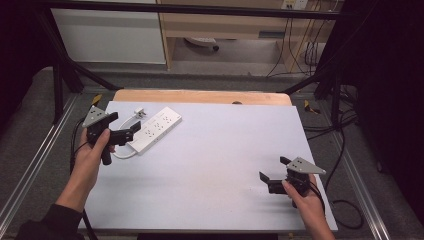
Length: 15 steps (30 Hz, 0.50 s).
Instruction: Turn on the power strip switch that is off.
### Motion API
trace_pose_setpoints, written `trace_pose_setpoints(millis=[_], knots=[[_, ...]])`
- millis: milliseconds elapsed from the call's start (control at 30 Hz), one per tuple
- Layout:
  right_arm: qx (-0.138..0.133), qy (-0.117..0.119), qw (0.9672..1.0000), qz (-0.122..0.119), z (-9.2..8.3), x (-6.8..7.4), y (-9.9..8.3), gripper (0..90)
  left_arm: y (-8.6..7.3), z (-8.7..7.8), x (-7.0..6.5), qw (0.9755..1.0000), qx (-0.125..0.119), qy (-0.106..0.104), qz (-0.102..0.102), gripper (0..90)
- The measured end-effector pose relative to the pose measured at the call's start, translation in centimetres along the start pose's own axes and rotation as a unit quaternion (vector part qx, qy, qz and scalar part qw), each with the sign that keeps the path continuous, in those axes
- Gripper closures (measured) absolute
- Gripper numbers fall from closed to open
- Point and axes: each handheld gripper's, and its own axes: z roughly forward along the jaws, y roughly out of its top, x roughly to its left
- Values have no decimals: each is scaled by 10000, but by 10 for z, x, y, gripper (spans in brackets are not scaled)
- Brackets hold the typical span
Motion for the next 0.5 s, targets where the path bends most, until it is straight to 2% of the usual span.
trace_pose_setpoints(millis=[367, 500], knots=[[-7, 4, 10000, 18, 0, -1, 0, 23, -4, -22, -12, 9998, -18, -174, 93, 57], [-19, -4, 10000, 14, -1, -1, 1, 23, -8, -30, -15, 9996, -34, -268, 12, 57]])
